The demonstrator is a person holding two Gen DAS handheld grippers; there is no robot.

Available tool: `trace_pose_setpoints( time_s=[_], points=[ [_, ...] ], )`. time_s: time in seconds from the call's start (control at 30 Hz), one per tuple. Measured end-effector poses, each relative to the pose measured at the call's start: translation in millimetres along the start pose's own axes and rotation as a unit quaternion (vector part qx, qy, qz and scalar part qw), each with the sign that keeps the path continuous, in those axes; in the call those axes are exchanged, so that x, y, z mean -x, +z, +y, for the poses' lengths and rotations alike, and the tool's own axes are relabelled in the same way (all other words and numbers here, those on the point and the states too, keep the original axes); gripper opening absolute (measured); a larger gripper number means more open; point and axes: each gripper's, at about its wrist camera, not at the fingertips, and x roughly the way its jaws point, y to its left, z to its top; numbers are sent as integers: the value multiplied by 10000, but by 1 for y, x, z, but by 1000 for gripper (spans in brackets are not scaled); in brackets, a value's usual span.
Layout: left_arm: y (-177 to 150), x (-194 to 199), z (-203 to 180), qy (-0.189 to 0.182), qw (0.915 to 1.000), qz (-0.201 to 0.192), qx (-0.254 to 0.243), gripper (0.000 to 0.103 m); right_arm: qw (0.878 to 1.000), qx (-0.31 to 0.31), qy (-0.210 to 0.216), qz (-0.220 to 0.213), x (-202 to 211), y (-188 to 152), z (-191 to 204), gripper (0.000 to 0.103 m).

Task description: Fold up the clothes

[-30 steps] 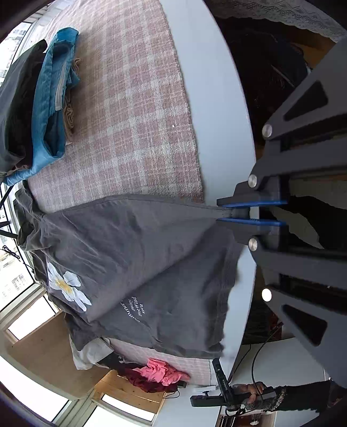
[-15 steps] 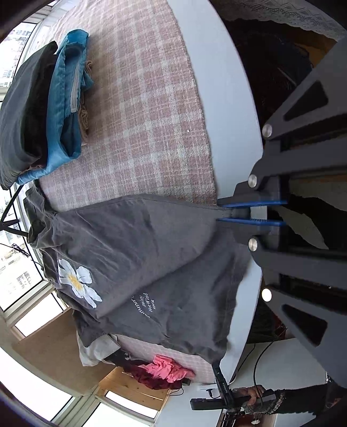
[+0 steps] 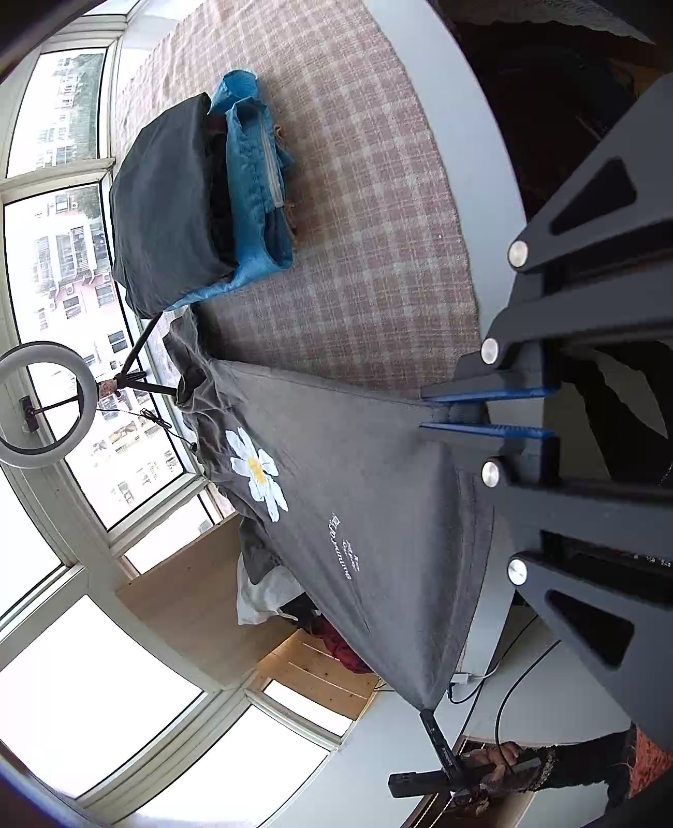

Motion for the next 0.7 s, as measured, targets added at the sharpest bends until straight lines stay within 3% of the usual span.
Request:
trace_pose_setpoints(
  time_s=[0.17,0.37,0.53,0.7],
  points=[
    [-50,-75,23,-151,9954,813,475,2,9968,-620,-192,471,-44,-47,-46,7],
    [-80,-153,33,-93,9870,1470,647,2,9899,-674,-582,1103,-106,-80,-68,7],
    [-88,-183,27,-8,9810,1896,422,4,9857,-472,-889,1353,-127,-82,-66,8],
    [-86,-161,39,112,9758,2152,380,10,9748,-296,-1039,1950,-125,-81,-63,17]
  ],
)
